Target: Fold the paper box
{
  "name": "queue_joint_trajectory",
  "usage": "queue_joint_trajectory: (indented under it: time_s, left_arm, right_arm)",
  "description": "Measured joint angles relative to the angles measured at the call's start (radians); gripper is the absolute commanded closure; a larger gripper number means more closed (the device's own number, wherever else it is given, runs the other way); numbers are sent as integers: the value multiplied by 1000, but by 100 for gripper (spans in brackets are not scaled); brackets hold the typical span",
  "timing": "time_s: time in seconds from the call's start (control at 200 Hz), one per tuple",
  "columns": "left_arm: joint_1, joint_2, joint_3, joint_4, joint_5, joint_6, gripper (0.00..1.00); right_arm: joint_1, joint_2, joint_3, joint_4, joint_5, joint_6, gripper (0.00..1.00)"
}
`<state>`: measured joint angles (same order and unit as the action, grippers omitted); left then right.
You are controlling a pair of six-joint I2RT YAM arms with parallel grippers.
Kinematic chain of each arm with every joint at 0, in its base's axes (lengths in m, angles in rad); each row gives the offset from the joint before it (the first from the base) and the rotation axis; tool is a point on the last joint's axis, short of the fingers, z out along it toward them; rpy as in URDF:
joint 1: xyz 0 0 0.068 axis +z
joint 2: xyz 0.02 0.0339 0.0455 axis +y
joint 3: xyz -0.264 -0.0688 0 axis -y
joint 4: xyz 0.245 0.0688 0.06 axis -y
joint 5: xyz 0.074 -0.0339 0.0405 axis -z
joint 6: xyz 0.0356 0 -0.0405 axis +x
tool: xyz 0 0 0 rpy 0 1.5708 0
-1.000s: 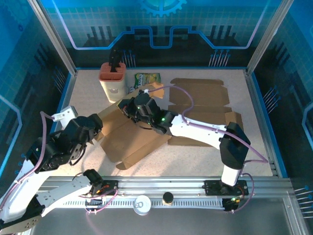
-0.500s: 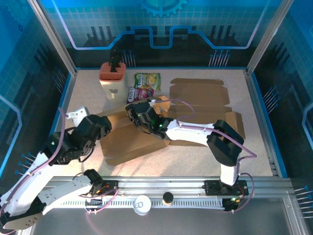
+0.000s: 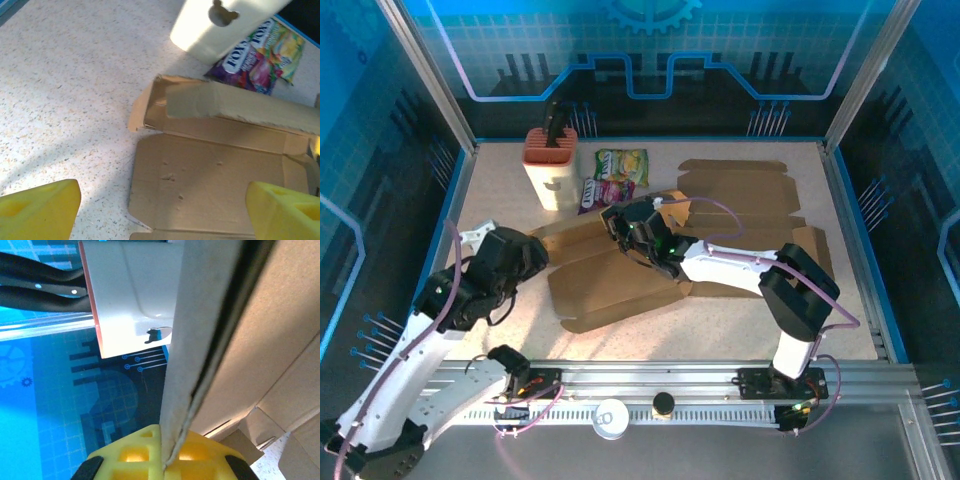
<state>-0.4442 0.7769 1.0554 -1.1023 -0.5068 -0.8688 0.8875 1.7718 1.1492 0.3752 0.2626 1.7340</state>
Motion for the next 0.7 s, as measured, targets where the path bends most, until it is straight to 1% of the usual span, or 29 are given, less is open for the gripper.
queue_joint_trajectory:
  time_s: [0.145,0.18,0.19,0.245,0.445,0.55,0.635,0.67,0.7]
  left_arm:
    - [176,-4,-47,39,95,64,16]
    - [206,-4,-55,48,113,74,16]
    - [231,-3,-59,55,125,86,16]
    - [296,-3,-78,82,168,109,18]
    - [555,53,-179,195,333,171,33]
    - [690,99,-250,268,421,191,36]
    - [771,130,-290,315,482,200,38]
    - [796,145,-300,334,504,206,41]
    - [815,160,-304,350,520,214,47]
  right_arm:
    - [-3,0,2,-18,-33,-12,100]
    - [-4,0,2,-18,-39,-14,100]
    - [-5,0,2,-18,-41,-15,100]
    - [-7,1,2,-17,-51,-20,100]
    - [-22,25,4,11,-90,-52,100]
    - [-25,37,4,39,-98,-71,100]
    - [-26,40,4,55,-106,-89,100]
    - [-26,41,4,61,-108,-96,100]
    - [-26,42,4,64,-110,-103,100]
